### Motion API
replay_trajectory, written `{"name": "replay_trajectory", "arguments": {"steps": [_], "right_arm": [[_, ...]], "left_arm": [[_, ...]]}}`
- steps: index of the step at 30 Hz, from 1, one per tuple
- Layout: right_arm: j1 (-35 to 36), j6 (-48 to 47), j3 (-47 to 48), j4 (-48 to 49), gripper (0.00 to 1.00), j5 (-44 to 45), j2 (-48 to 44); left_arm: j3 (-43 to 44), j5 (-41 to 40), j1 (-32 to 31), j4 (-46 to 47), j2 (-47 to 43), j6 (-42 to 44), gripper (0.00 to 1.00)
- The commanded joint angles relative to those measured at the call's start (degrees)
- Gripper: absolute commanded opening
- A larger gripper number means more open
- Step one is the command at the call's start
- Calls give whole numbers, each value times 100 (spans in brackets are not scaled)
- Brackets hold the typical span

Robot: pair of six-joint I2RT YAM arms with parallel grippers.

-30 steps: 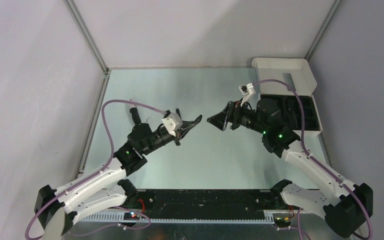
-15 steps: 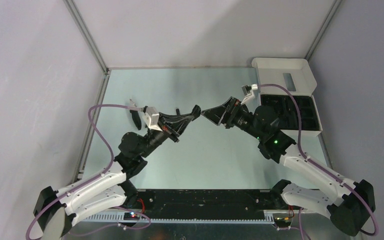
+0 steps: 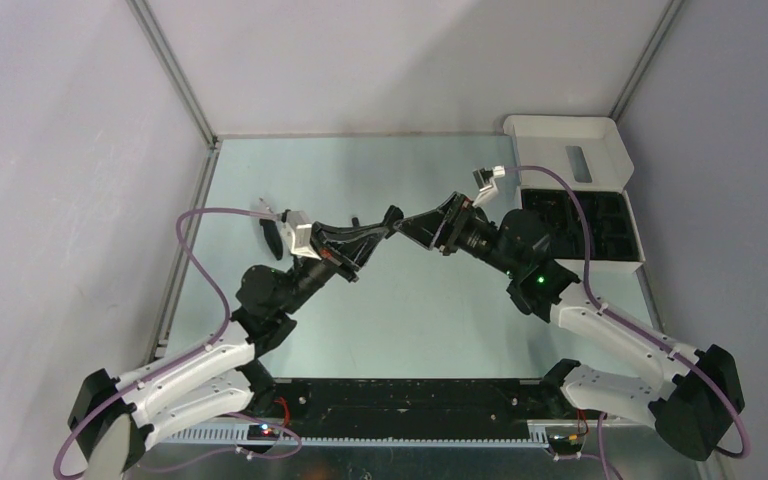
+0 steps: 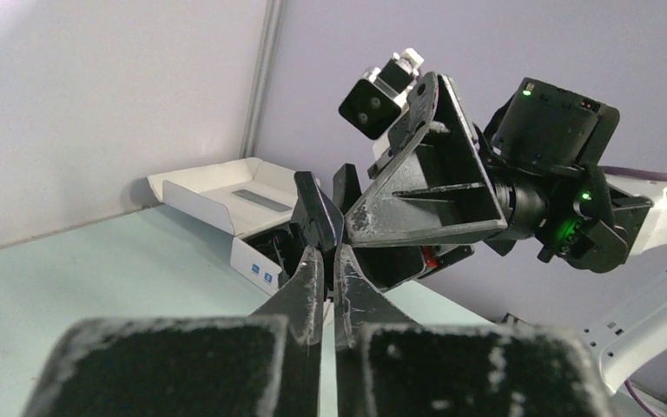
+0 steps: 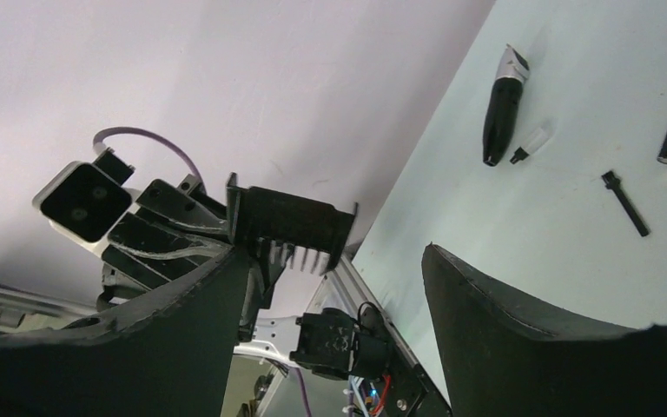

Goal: Sort the hair-cutting tools

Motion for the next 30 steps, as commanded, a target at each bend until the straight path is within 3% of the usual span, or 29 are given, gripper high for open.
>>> {"name": "replay_trajectory", "arguments": {"steps": [1,20,26,30], "right_arm": [[90,20,177,573,78,-177,-4],[174,170,423,252,74,64,293],[192,230,423,116,65,169,350],[197,191,422,115,52,153,323]], "left_arm": [[-101,41,-30,170,62,-87,0],[-170,147,-28,196,136,35,0],[-305,49,-37,425,70,-31,0],[-307,13,-34,371,70,-38,0]]}}
